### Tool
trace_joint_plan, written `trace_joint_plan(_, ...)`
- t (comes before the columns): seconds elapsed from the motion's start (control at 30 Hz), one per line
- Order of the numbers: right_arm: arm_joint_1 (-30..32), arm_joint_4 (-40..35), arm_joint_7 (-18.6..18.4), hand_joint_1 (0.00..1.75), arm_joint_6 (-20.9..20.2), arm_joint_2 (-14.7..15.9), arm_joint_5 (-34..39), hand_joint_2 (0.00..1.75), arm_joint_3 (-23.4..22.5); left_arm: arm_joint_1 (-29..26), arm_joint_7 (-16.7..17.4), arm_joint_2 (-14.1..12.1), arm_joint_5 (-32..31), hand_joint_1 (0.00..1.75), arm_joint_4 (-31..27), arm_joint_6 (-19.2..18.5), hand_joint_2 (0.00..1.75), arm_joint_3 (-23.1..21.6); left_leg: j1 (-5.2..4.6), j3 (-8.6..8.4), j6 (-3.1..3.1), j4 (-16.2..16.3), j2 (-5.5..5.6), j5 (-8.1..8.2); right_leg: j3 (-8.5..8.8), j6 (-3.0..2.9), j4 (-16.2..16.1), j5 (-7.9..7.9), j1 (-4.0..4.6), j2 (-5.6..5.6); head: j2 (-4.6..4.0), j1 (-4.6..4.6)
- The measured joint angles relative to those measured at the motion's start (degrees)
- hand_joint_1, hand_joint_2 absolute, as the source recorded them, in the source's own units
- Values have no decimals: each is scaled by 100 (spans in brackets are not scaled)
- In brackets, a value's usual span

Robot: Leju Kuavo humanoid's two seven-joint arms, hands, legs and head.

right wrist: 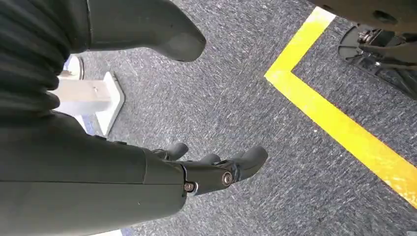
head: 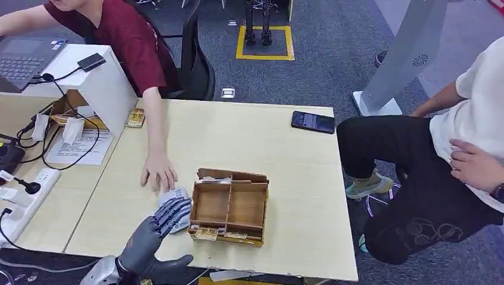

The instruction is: Pass the card to the sensor for recognition and then transmit it.

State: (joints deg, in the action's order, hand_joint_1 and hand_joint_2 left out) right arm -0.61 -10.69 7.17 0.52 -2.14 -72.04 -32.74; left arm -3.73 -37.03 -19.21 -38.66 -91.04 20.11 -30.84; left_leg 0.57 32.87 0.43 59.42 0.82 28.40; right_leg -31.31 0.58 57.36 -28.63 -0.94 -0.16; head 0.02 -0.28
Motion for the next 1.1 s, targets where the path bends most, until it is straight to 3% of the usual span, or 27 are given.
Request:
trace_joint_plan(0.2,-2,0,0,0,0,0,-33,175,-35,-7,50,-39,-258,0,210,270,175,0,0,0,0,0,0,0,0,0,0,0,0,0,-2,2)
trace_joint_plan(0.43,-7,-2,0,0,7,0,-87,175,-79,30,441,-4,-1152,0,566,1441,175,-9,0,0,0,0,0,0,-1,0,0,0,0,0,0,0)
trace_joint_plan(0.57,-9,0,0,0,9,0,-103,175,-83,107,632,66,-1395,0,826,1857,175,-50,0,0,0,0,0,0,-1,0,0,0,0,0,-2,0)
trace_joint_plan(0.93,-9,0,0,0,63,0,-114,175,-120,244,763,210,-1364,0,1063,1908,175,-223,0,0,0,0,0,0,-2,0,0,0,0,0,0,0)
trace_joint_plan(1.1,-10,0,7,0,68,0,-114,175,-133,319,507,312,-670,0,1063,1453,175,-430,-1,0,0,0,0,0,-1,0,0,0,0,0,0,2)
